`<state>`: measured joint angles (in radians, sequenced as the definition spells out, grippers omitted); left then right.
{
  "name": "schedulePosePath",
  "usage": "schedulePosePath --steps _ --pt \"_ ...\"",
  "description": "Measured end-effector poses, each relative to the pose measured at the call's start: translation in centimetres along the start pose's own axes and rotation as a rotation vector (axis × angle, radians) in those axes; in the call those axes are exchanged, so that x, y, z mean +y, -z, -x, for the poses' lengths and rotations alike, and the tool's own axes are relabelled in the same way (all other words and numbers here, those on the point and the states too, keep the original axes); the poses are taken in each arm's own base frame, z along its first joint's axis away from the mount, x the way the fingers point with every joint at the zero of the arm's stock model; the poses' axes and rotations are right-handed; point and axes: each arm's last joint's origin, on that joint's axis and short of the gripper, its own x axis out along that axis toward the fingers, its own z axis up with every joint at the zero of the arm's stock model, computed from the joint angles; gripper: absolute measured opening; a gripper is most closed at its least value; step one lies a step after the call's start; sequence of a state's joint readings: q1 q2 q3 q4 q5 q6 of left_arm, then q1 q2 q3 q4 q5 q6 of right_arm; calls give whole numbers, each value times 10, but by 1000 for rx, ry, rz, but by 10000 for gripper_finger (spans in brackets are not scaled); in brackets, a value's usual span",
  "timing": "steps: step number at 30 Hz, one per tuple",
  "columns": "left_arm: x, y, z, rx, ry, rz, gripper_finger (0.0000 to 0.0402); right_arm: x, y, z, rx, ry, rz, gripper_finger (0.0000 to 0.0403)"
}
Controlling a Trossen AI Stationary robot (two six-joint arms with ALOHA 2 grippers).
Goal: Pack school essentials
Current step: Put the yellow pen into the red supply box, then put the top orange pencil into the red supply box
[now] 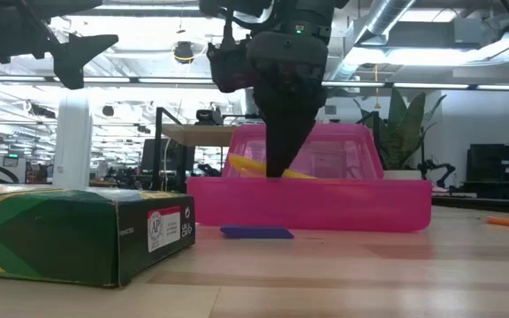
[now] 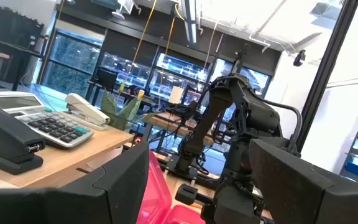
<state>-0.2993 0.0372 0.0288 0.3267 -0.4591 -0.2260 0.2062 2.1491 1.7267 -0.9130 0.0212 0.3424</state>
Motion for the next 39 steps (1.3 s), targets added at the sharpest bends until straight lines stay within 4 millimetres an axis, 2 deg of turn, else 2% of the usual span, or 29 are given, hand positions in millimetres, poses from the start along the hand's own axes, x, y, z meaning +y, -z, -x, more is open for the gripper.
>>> schedulePosePath --steps 13,17,20,25,30,34,39 --pt "0 0 0 0 1 1 263 -1 5 1 49 18 -22 152" --pt "0 0 0 0 0 2 263 2 18 24 113 45 -81 173" --pt "0 0 0 0 1 4 263 10 33 41 161 104 -122 184" --pt "0 0 0 1 3 4 263 27 67 73 199 319 -232 198" --pt "0 0 0 0 3 4 263 53 97 92 200 404 -347 222" --pt "0 0 0 0 3 4 263 71 121 97 184 404 -391 231" --pt "0 0 0 0 3 4 263 70 165 91 186 423 -549 232"
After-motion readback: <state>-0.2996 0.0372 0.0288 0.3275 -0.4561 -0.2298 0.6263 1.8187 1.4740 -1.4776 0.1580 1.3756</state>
